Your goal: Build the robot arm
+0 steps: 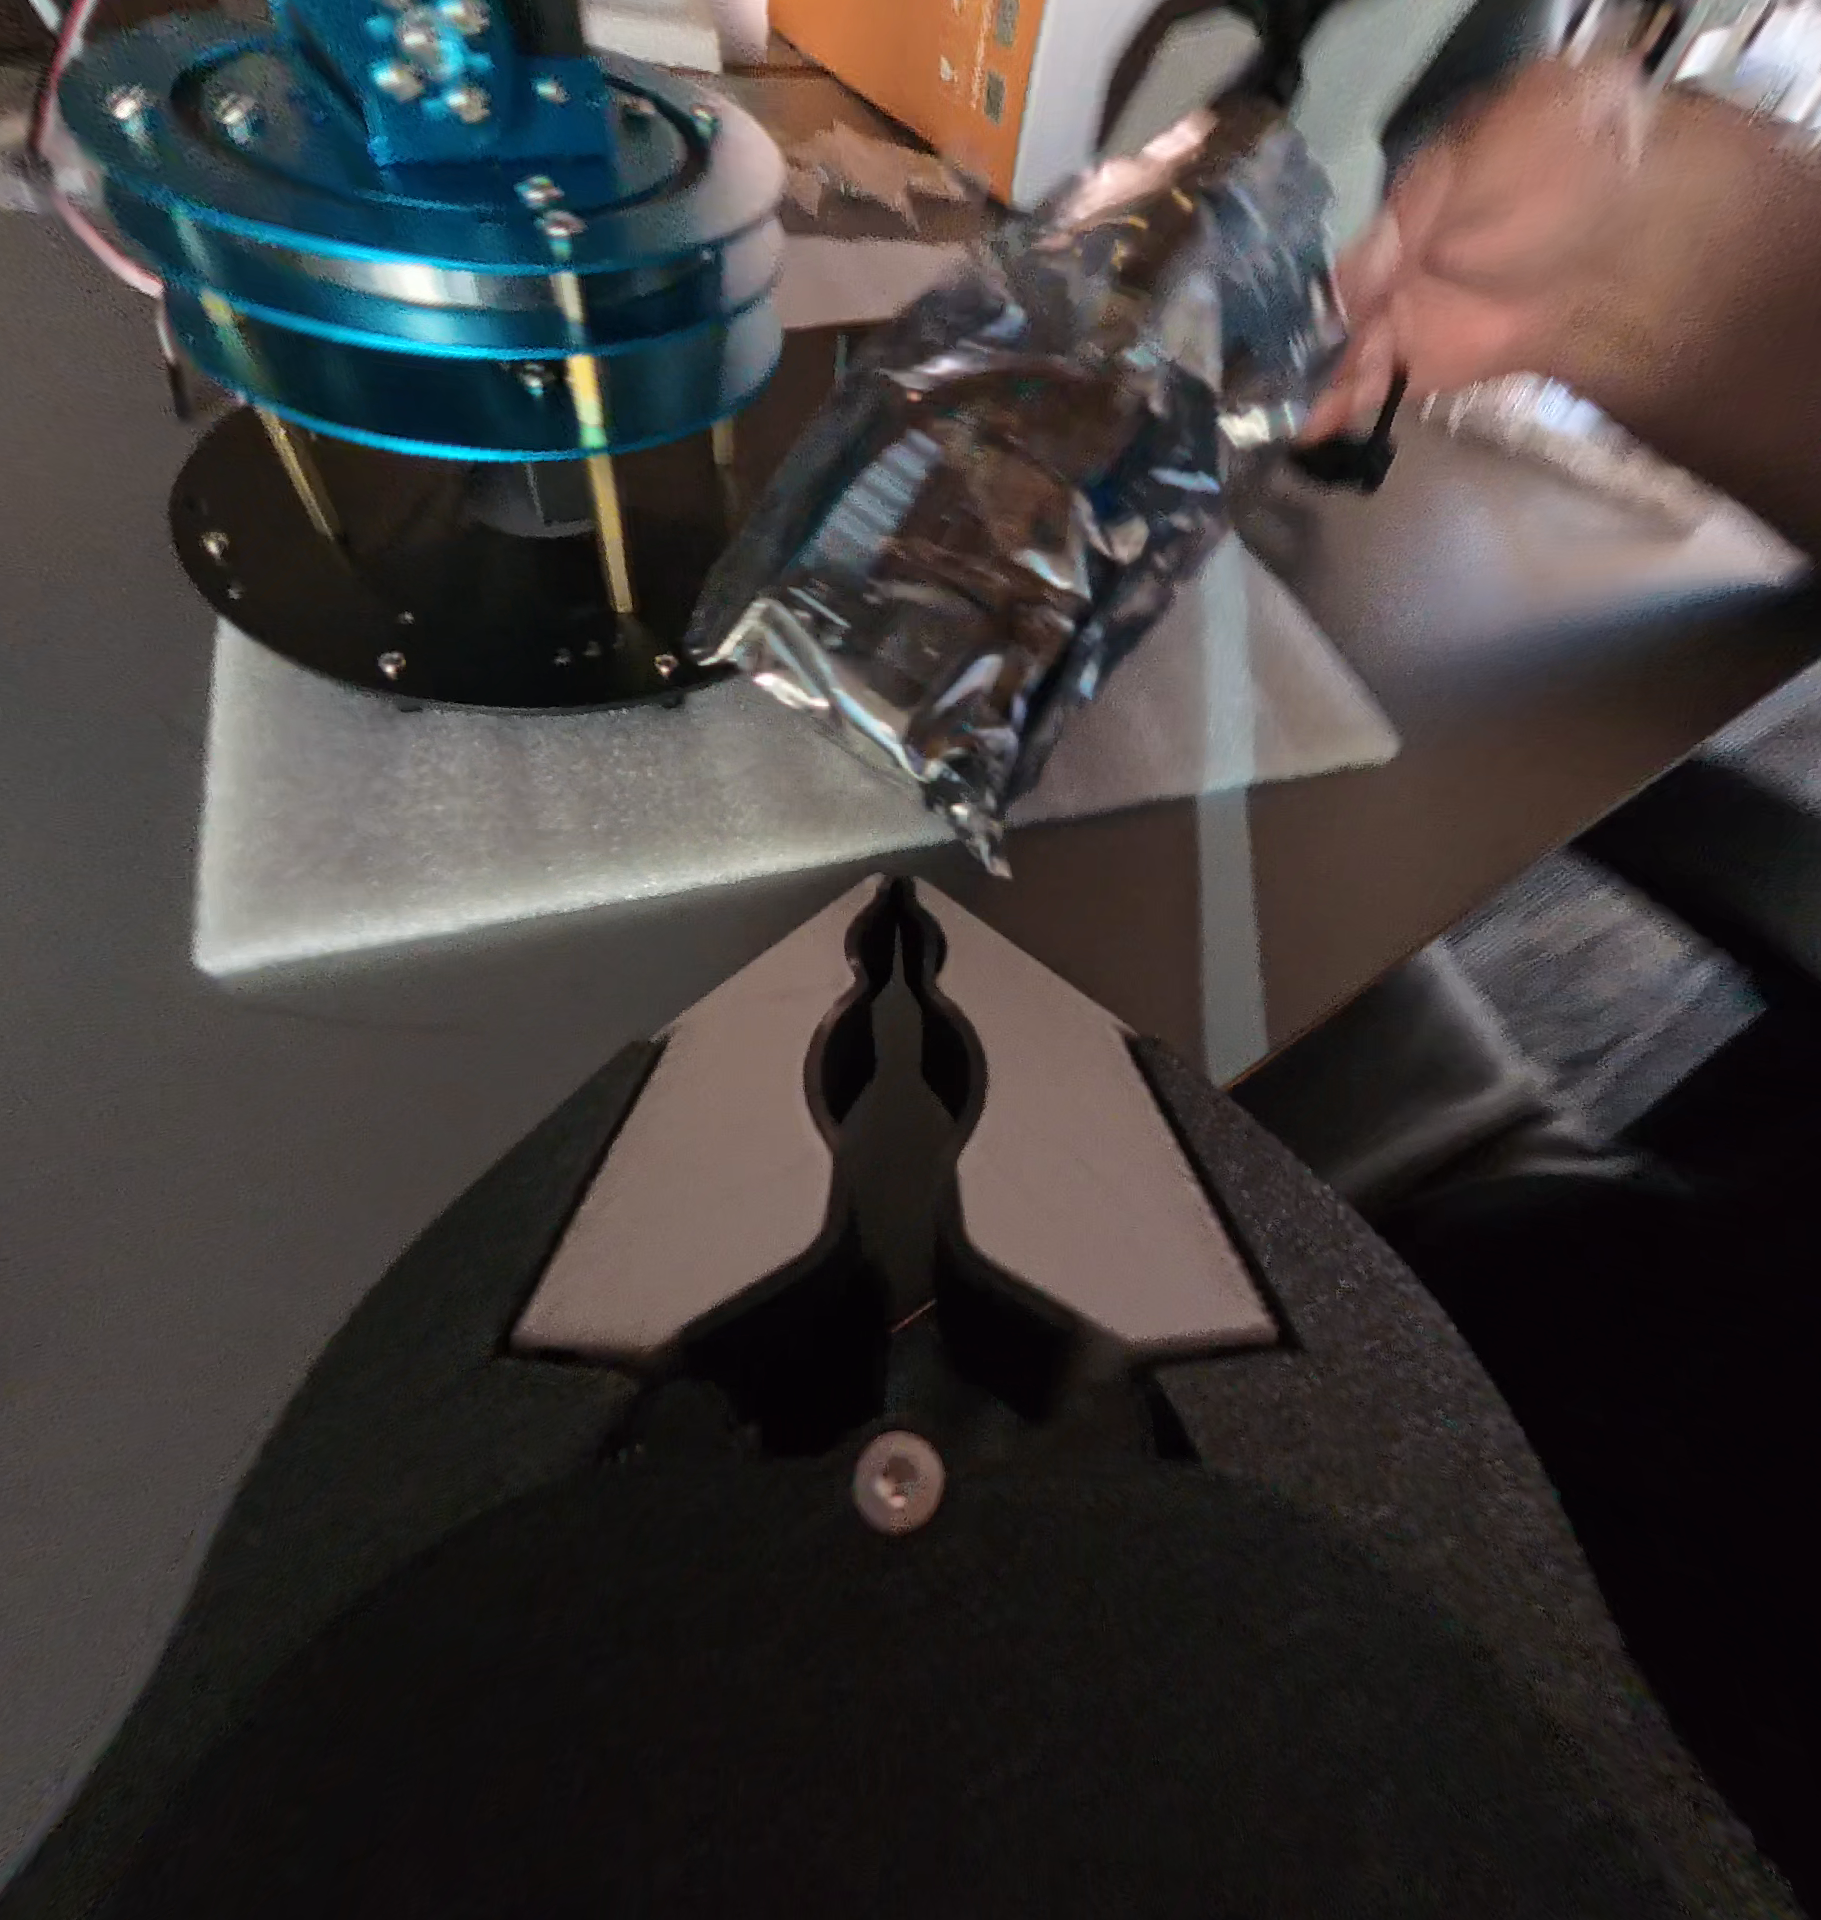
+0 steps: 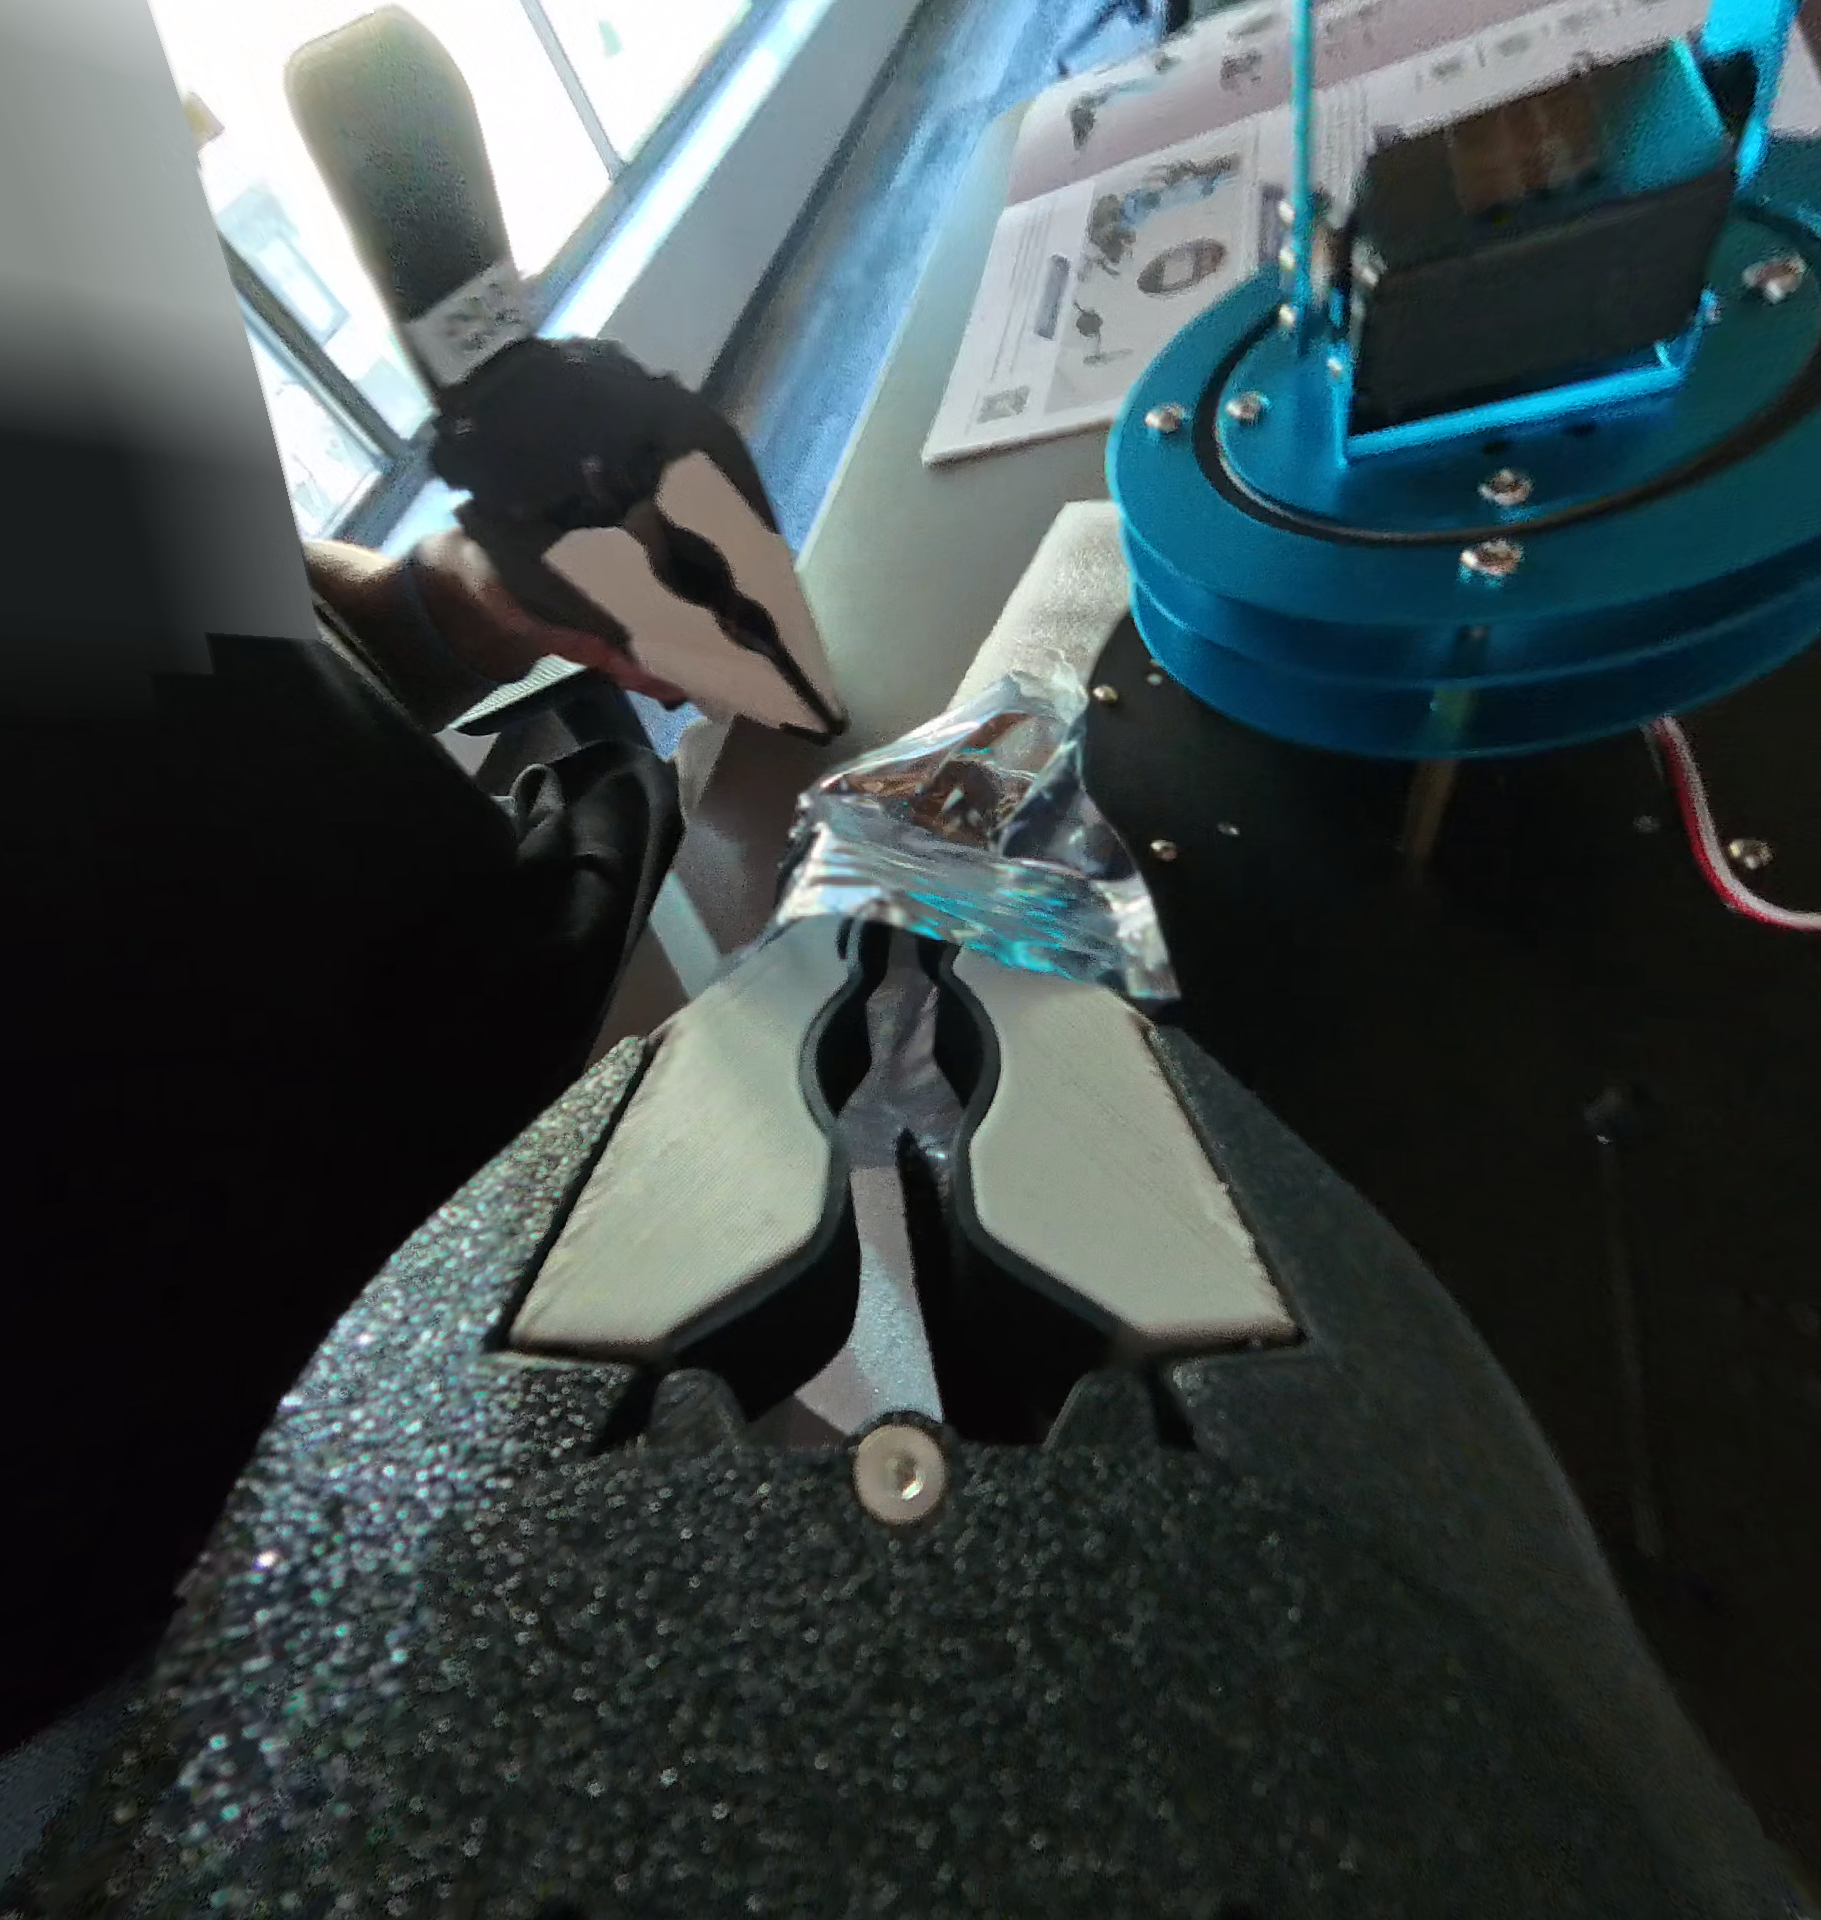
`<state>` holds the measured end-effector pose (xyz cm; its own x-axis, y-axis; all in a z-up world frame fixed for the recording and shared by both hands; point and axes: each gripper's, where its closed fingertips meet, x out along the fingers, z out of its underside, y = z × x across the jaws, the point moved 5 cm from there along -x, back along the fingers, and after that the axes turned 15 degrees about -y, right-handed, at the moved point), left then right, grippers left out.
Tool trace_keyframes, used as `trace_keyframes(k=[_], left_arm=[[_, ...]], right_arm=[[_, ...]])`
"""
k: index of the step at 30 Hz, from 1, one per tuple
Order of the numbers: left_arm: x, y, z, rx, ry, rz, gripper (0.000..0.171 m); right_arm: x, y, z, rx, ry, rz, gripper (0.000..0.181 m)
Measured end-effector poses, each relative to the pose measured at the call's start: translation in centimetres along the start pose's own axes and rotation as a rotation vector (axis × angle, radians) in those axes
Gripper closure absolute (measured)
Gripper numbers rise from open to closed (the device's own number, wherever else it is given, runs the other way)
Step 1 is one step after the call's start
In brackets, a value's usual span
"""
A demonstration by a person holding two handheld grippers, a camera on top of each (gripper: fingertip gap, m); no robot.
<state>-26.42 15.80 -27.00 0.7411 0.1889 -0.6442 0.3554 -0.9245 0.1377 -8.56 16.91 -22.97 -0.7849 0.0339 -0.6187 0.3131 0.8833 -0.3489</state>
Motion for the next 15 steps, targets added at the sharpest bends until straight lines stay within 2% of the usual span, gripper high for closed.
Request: trace_keyframes(k=[2,4,6,7,9,12,15], left_arm=[[-0.2,-0.6,-0.7,-0.155,0.057,0.124,0.169],[-0.2,-0.5,-1.4,-0.275,0.098,0.313,0.132],[0.0,0.3,-2.0,-0.338,0.103,0.51,0.123],[0.1,0.7,-2.4,-0.351,0.12,0.584,0.125],[0.1,1.3,-2.9,-0.339,0.153,0.67,0.149],[0.3,1.4,-3.3,-0.313,0.165,0.677,0.16],[-0.1,1.6,-3.7,-0.297,0.199,0.693,0.162]], right_arm=[[-0.5,-1.2,-0.2,-0.077,0.061,-0.049,0.179],[-0.9,-2.2,-0.4,-0.112,0.09,-0.096,0.178],[-1.2,-2.7,-0.5,-0.155,0.109,-0.101,0.178],[-1.4,-2.9,-0.5,-0.171,0.121,-0.109,0.178],[-1.6,-3.0,-0.3,-0.182,0.132,-0.116,0.178],[-1.9,-2.6,0.0,-0.166,0.145,-0.103,0.178],[-2.3,-2.4,0.4,-0.162,0.151,-0.113,0.178]])
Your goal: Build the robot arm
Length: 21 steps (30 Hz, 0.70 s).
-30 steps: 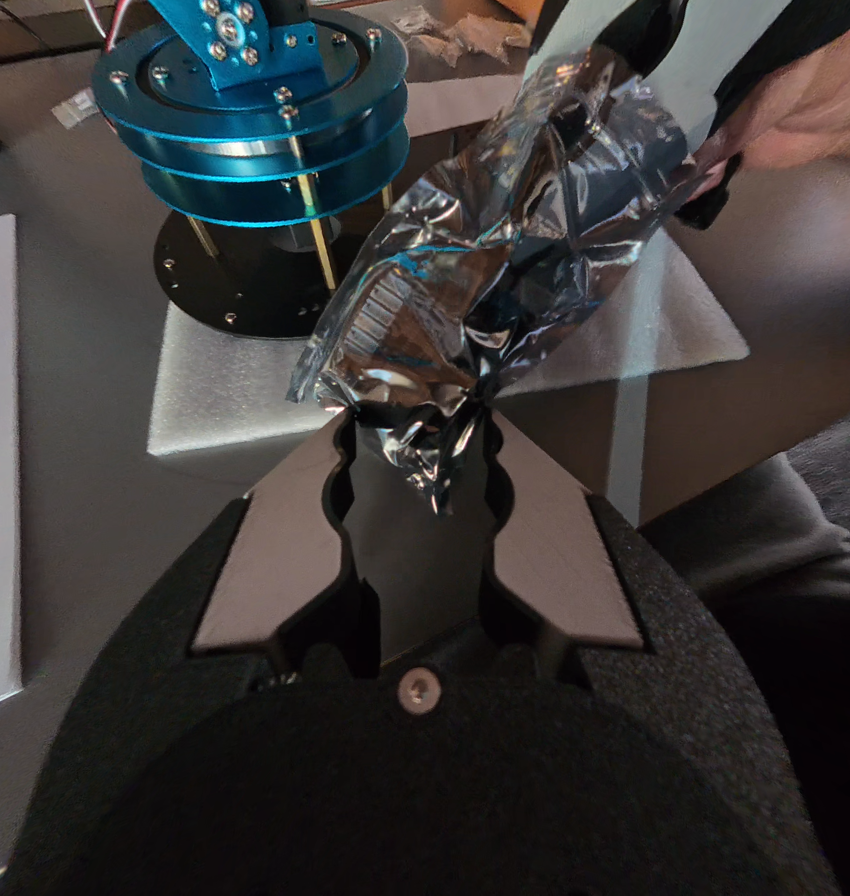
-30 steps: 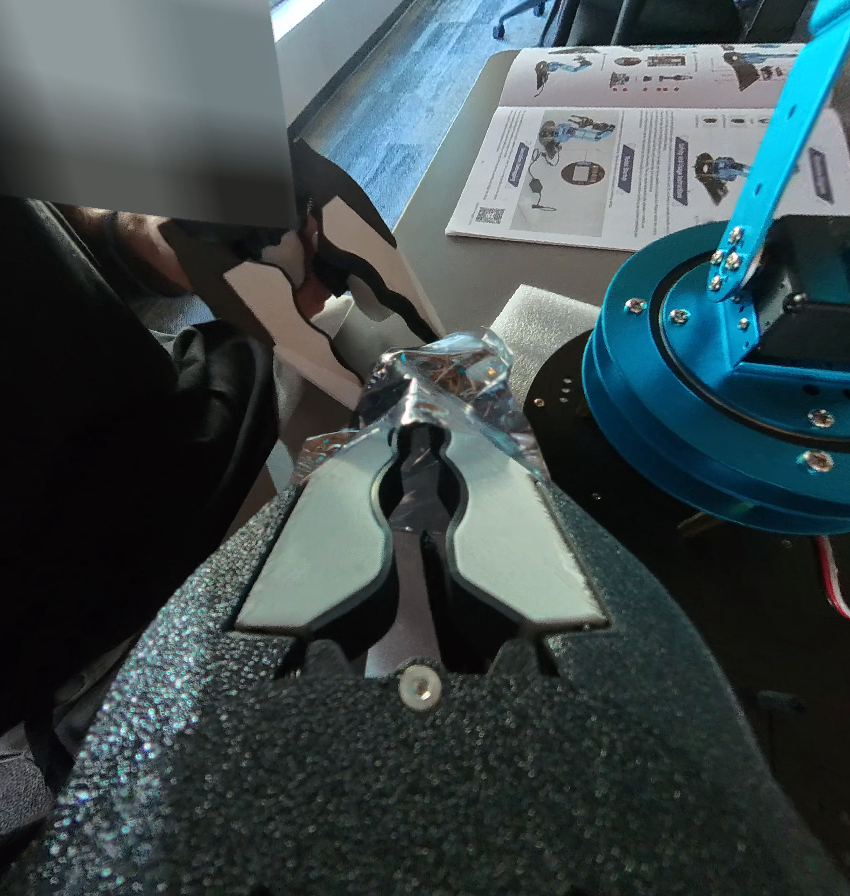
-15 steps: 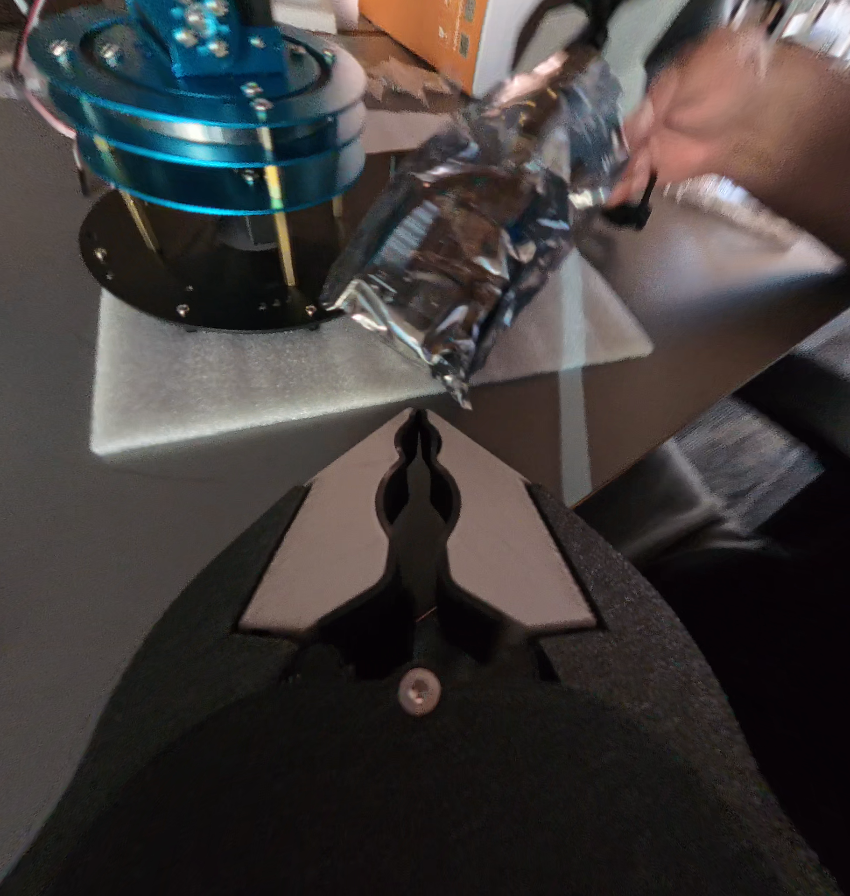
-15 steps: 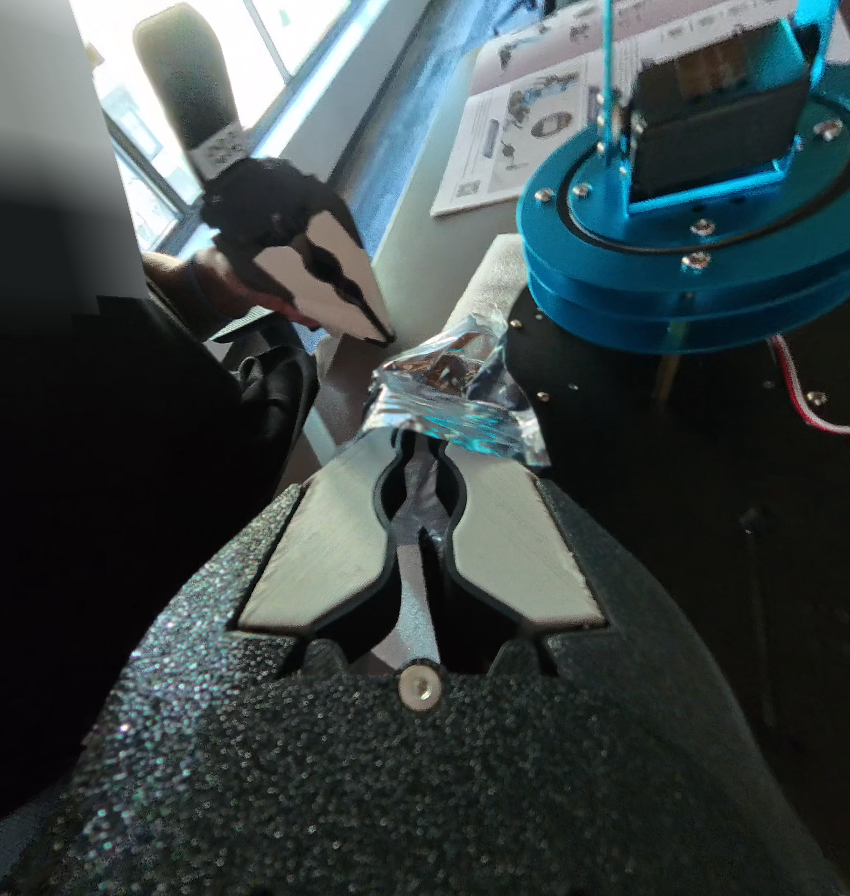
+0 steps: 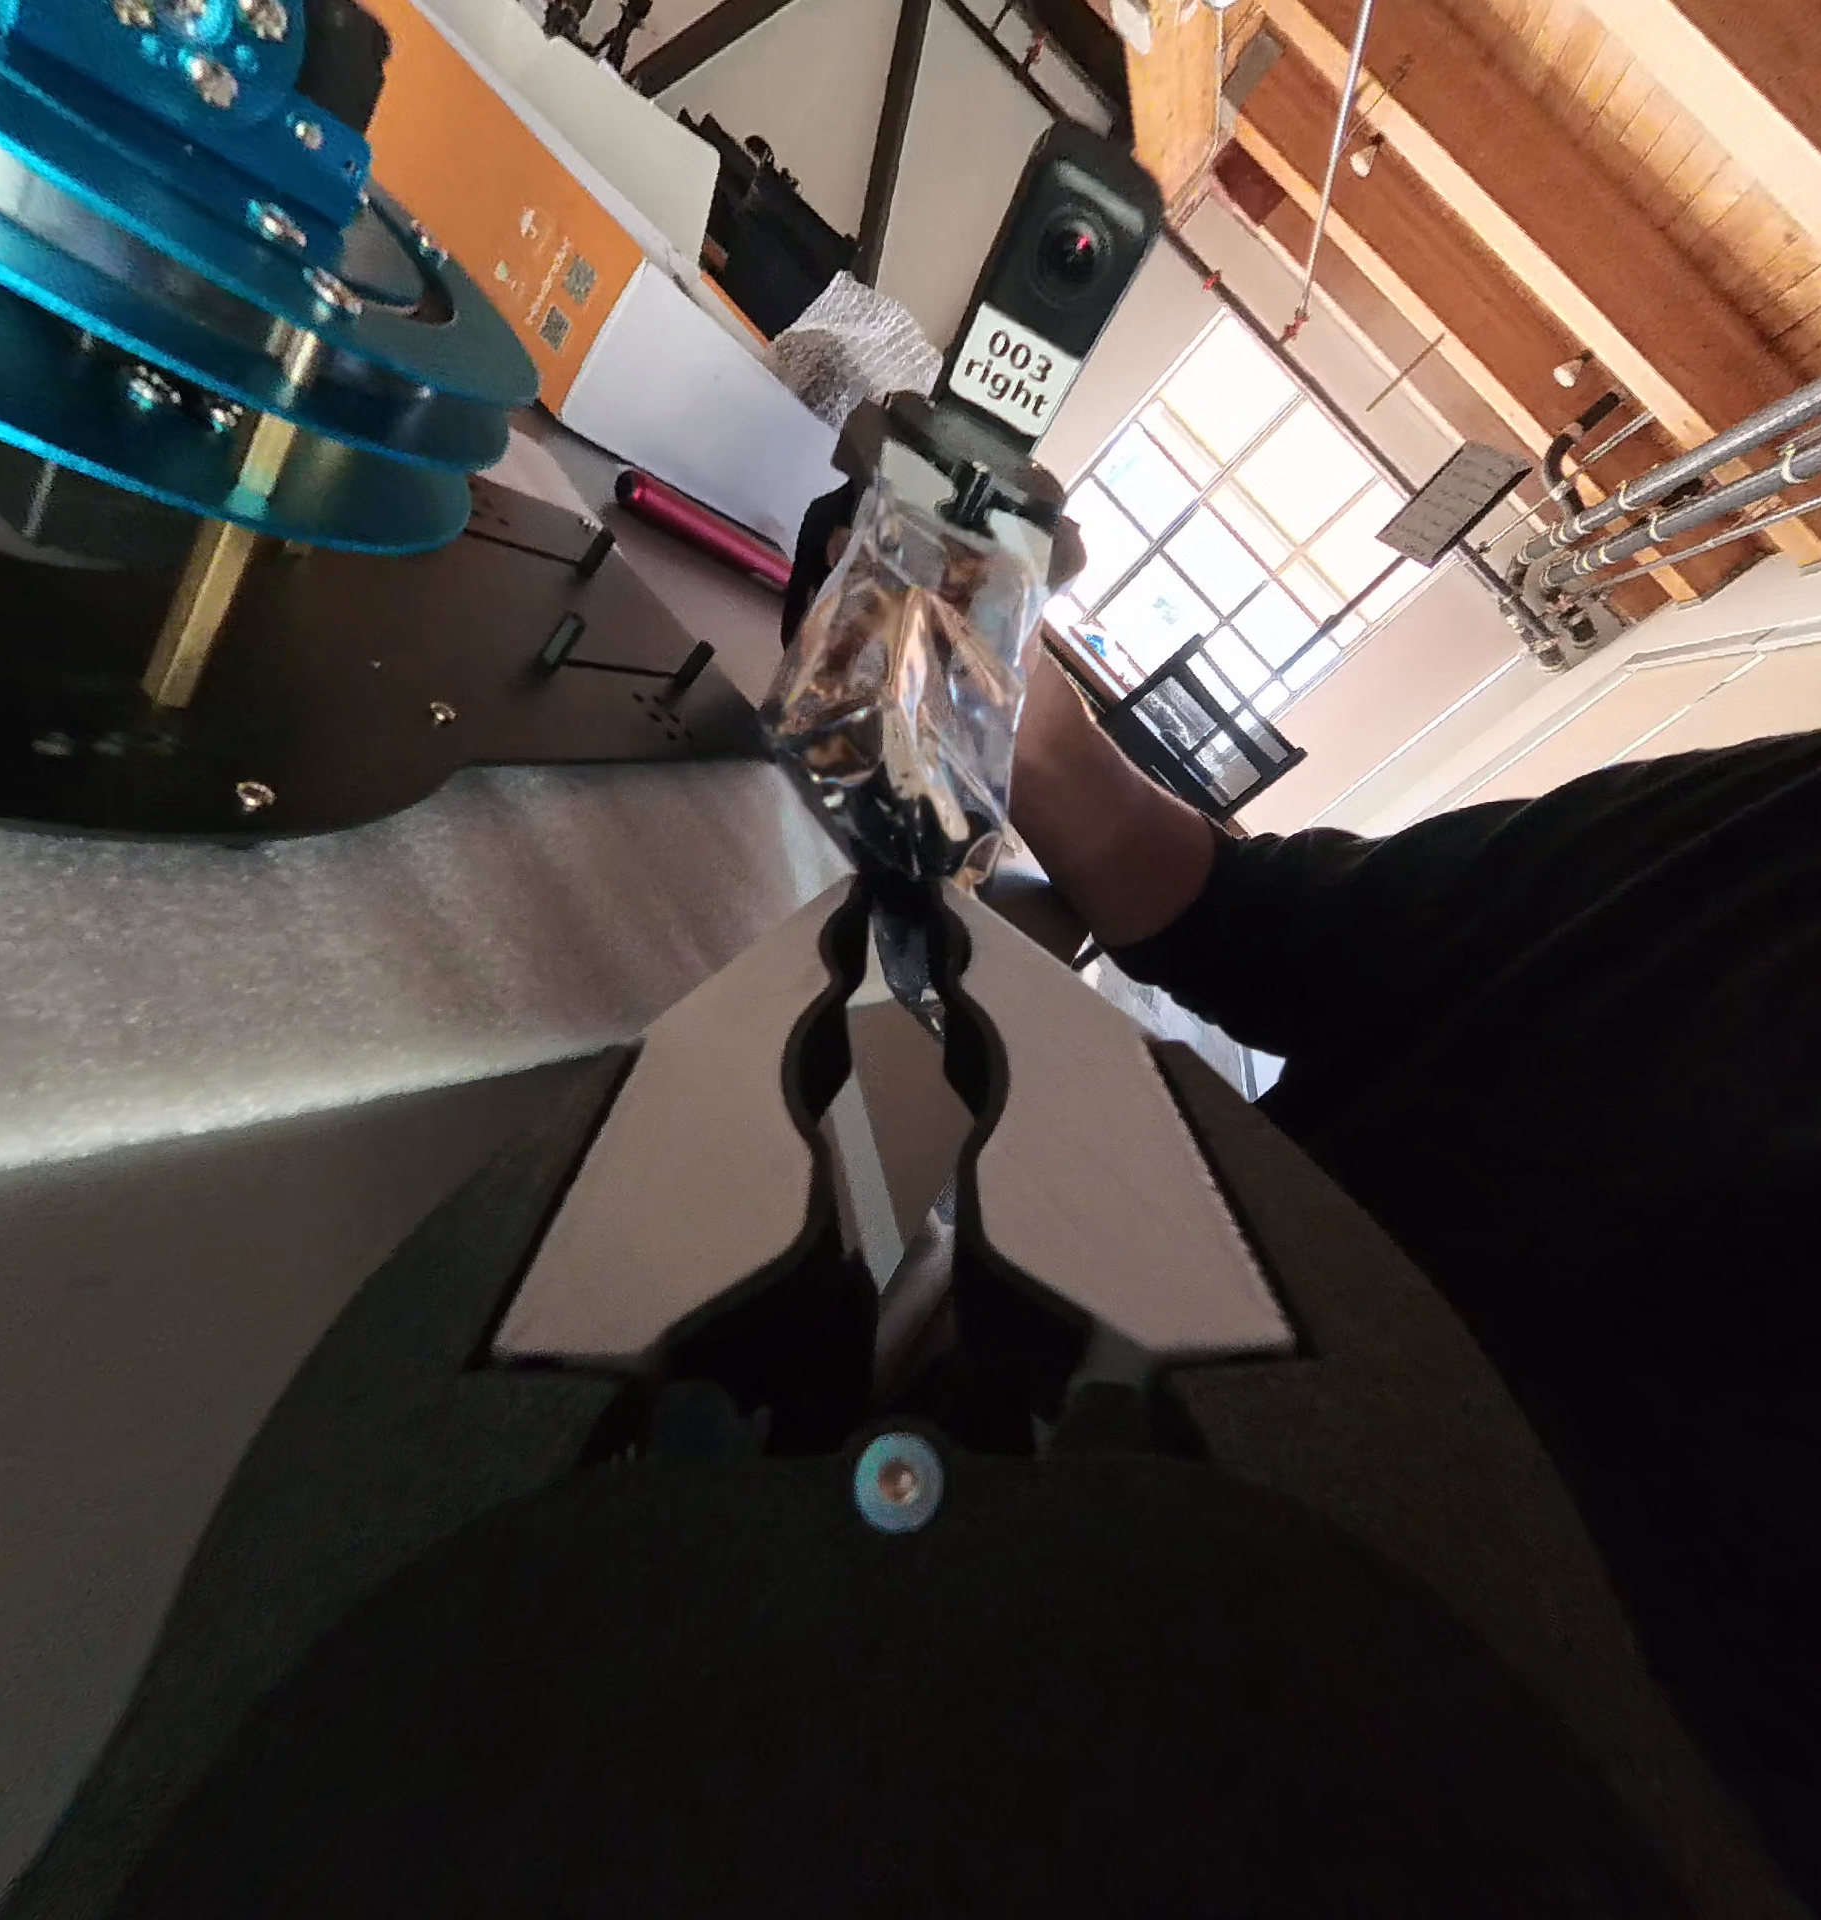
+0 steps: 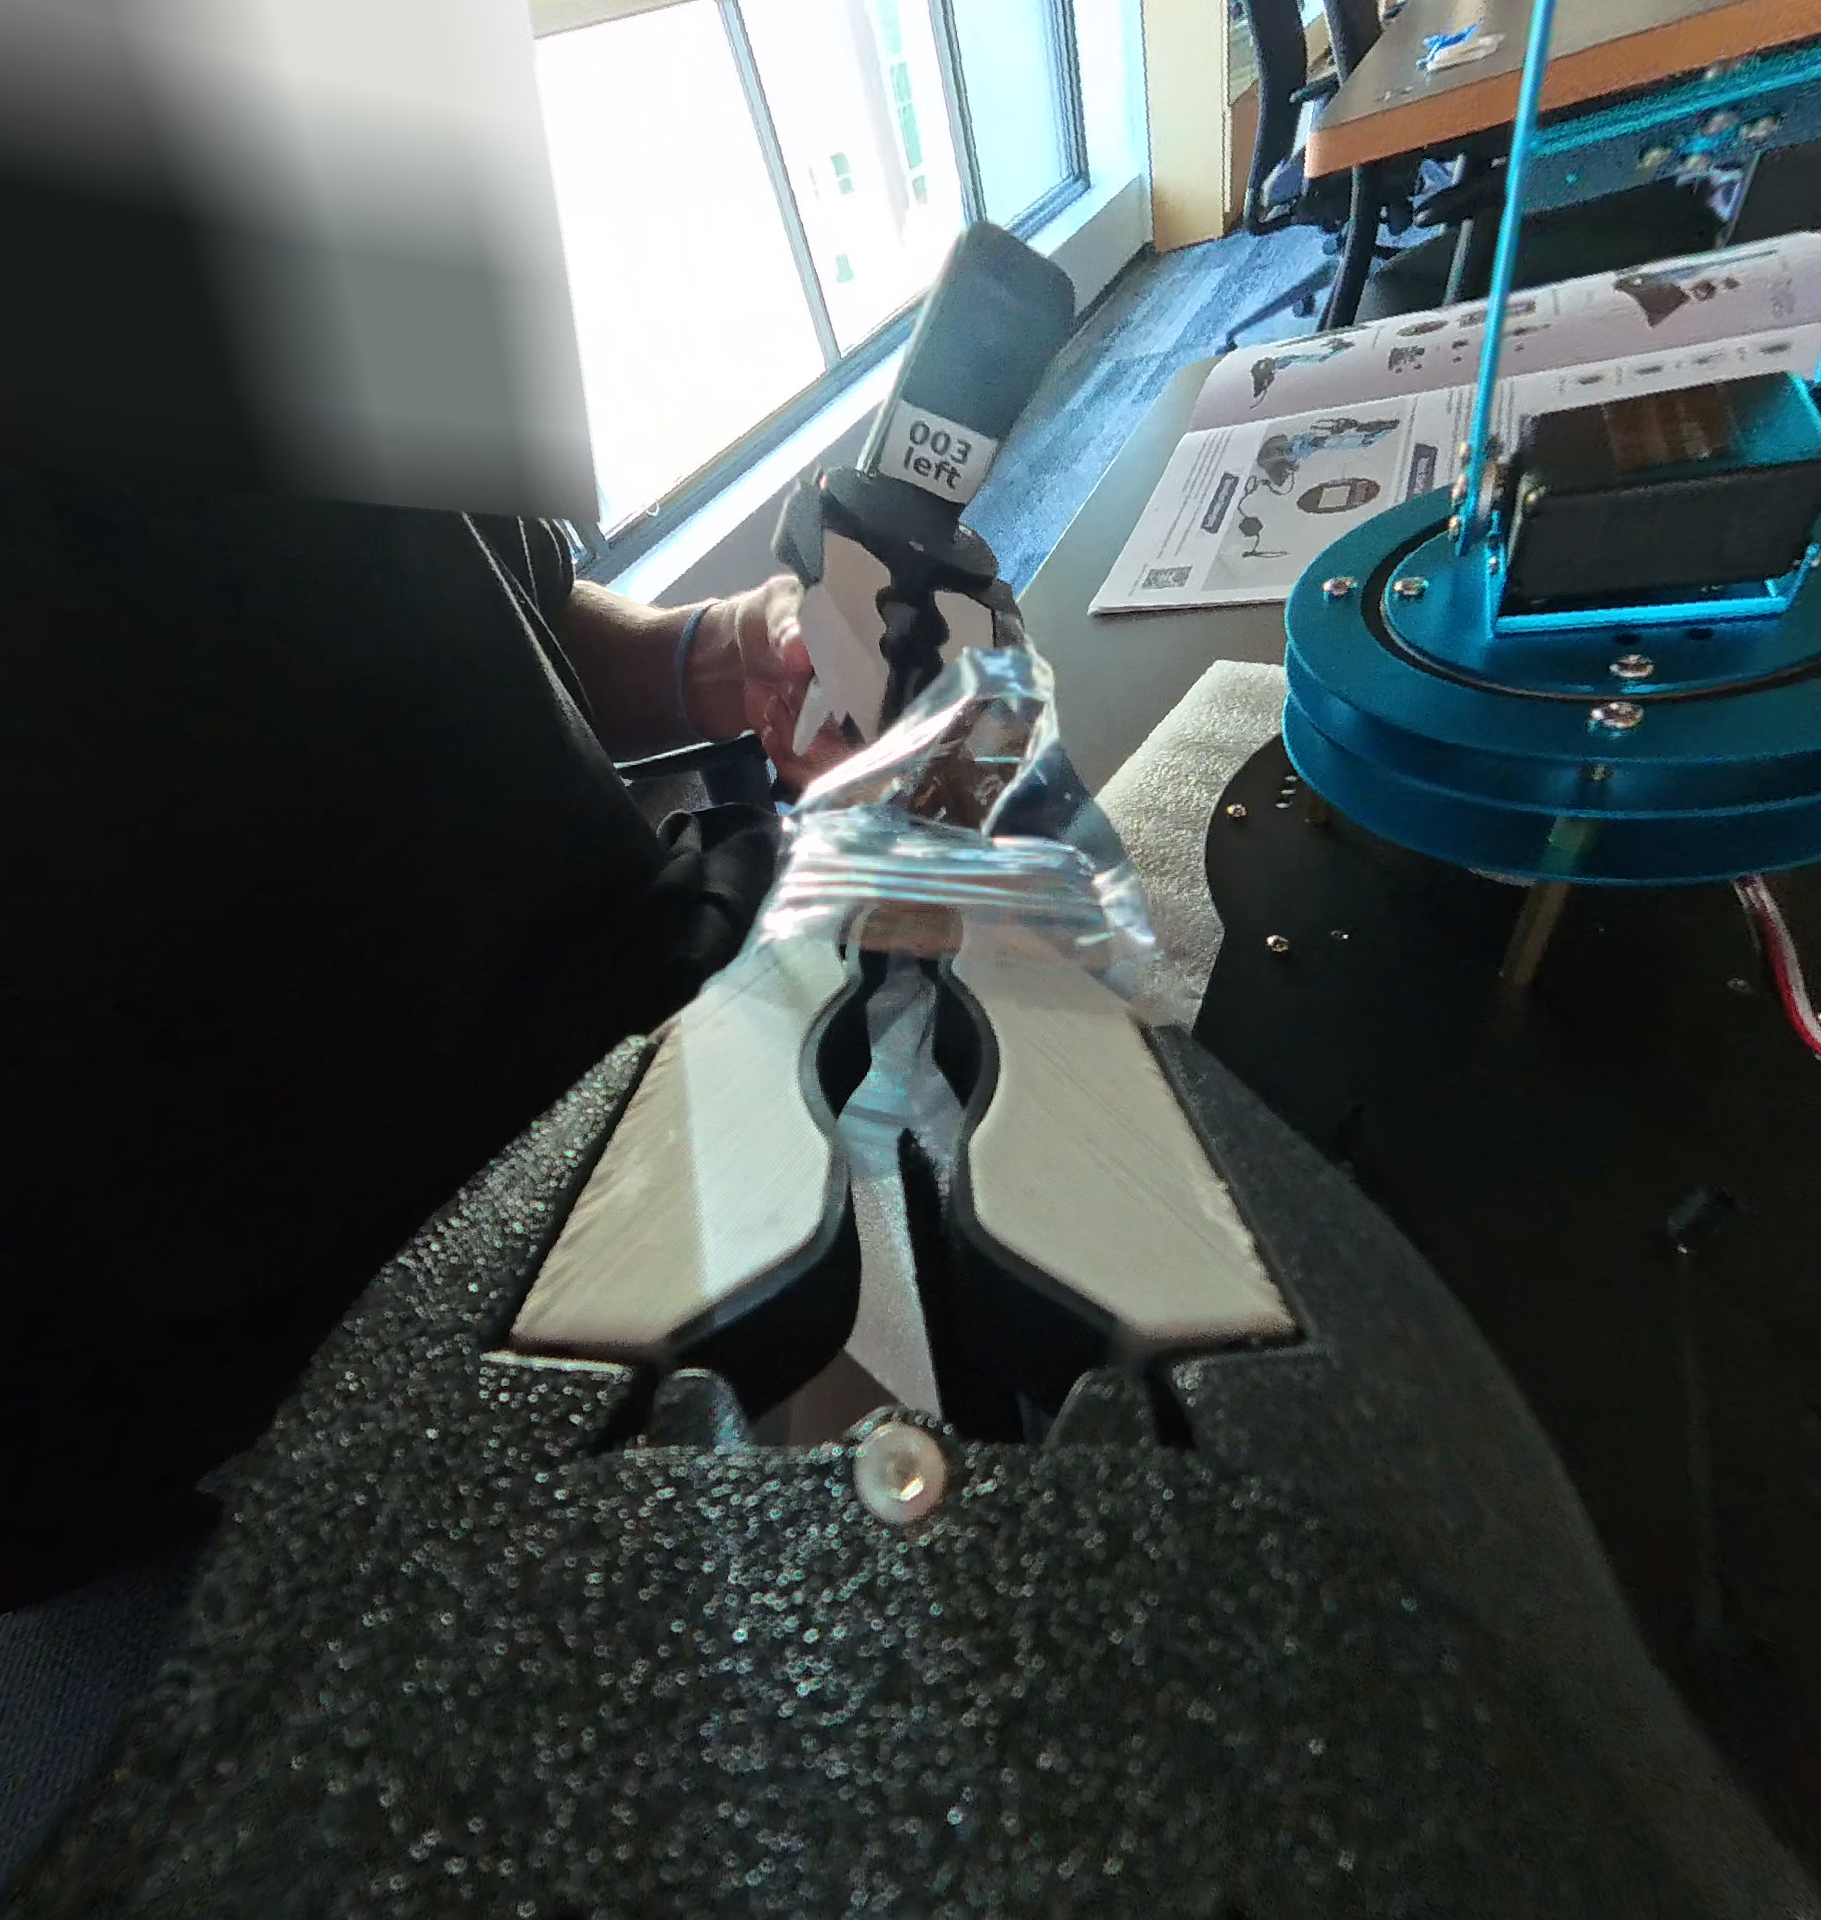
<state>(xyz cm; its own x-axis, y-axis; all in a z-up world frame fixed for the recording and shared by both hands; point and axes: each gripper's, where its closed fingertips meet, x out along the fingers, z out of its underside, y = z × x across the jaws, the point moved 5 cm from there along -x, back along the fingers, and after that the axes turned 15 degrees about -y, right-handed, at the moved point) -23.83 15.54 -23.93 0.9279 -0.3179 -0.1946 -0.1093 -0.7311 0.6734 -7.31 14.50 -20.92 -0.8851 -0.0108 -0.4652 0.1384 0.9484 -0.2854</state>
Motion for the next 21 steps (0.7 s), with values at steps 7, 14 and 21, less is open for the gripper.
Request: trace_keyframes(k=[7,14,21], left_arm=[[-0.5,0.2,0.1,0.052,0.013,-0.029,0.171],[-3.3,-0.9,0.0,0.036,0.079,-0.095,0.171],[-4.0,-1.1,0.4,0.08,0.014,-0.123,0.171]], right_arm=[[-0.6,-0.1,0.3,0.0,-0.006,-0.022,0.179],[-2.8,1.2,0.8,0.082,0.038,0.009,0.179],[-3.4,1.5,1.8,0.109,-0.011,0.021,0.179]])
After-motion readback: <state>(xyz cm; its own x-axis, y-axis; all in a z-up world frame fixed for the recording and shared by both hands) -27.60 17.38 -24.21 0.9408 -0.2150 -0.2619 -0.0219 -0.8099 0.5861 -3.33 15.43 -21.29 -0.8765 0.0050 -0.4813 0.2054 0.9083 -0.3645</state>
